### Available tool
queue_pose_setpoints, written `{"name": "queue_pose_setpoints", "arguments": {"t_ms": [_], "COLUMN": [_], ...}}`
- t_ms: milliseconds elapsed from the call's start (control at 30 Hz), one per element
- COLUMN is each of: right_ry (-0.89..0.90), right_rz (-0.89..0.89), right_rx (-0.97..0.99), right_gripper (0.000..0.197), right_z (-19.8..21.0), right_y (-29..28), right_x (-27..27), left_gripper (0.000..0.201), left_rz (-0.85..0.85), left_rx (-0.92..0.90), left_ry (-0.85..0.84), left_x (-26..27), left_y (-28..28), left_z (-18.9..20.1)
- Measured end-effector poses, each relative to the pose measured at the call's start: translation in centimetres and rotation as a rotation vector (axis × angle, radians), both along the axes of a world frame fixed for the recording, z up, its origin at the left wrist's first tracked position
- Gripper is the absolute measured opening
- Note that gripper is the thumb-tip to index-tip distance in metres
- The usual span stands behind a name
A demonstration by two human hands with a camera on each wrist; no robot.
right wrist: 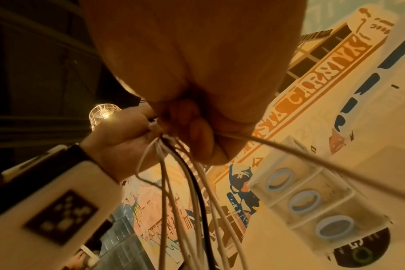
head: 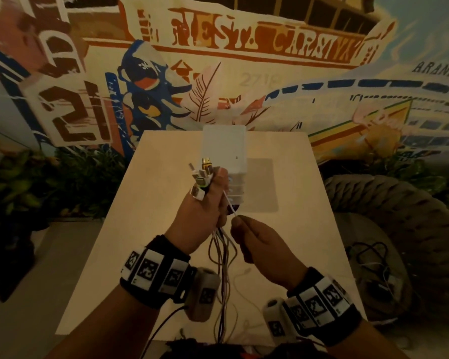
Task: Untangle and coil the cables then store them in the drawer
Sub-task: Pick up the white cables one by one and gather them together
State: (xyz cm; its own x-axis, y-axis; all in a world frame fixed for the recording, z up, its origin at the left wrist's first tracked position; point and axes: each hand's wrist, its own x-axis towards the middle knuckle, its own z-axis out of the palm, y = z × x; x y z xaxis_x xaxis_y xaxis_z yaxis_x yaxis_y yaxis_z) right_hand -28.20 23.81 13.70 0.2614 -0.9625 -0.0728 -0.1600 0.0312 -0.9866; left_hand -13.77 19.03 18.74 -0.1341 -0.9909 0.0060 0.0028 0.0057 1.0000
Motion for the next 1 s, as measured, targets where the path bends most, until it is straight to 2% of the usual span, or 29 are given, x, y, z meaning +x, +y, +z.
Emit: {"name": "queue_pose_setpoints", "arguments": {"t_ms": [100, 233, 300, 367, 433, 467, 533, 600, 633, 700, 767, 800, 900, 1000], "right_ry": [-0.042, 0.106, 0.271, 0.519, 0.657, 0.653, 0.534, 0.426, 0.363, 0.140, -0.082, -0.142, -0.173, -0.113], "right_rz": [0.012, 0.080, 0.100, 0.098, -0.018, -0.096, -0.169, -0.071, 0.013, 0.117, 0.091, 0.074, 0.149, 0.212], "right_rx": [0.046, -0.008, -0.072, -0.181, -0.269, -0.304, -0.337, -0.308, -0.267, -0.134, -0.002, 0.059, 0.167, 0.199], "right_gripper": [0.038, 0.043, 0.045, 0.046, 0.045, 0.049, 0.065, 0.078, 0.075, 0.047, 0.020, 0.013, 0.036, 0.040], "right_z": [-0.2, -1.0, -1.1, -0.5, 0.6, 1.2, 3.2, 5.5, 6.2, 6.5, 6.5, 6.3, 4.8, 2.8], "right_y": [1.2, 3.7, 4.5, 4.6, 4.2, 4.0, 3.3, 1.7, 0.6, -1.6, -2.9, -2.9, -1.7, 0.0], "right_x": [-0.4, -1.4, -2.5, -3.7, -5.4, -6.1, -6.3, -4.5, -3.1, -0.5, 1.1, 1.6, 2.5, 2.8], "left_gripper": [0.039, 0.037, 0.034, 0.032, 0.029, 0.028, 0.027, 0.028, 0.029, 0.032, 0.037, 0.039, 0.032, 0.028], "left_rz": [0.009, -0.029, -0.082, -0.128, -0.160, -0.185, -0.220, -0.246, -0.264, -0.273, -0.269, -0.284, -0.342, -0.340], "left_rx": [-0.034, -0.021, -0.035, -0.028, 0.002, -0.011, -0.081, -0.165, -0.200, -0.243, -0.241, -0.223, -0.122, -0.126], "left_ry": [-0.007, 0.126, 0.099, 0.082, 0.117, 0.130, 0.095, 0.015, -0.015, -0.046, -0.061, -0.052, 0.154, 0.253], "left_x": [-0.6, -0.9, -1.0, -1.2, -1.2, -1.1, -0.9, -0.8, -0.8, -0.5, 0.5, 1.1, 2.5, 3.9], "left_y": [-0.2, -0.6, -0.6, -0.2, 0.1, 0.1, 0.1, 0.3, 0.4, 0.1, -0.5, -0.8, -1.3, -2.2], "left_z": [1.2, 2.7, 3.2, 3.2, 3.4, 3.6, 4.1, 4.8, 5.1, 5.6, 6.1, 6.1, 6.4, 7.2]}}
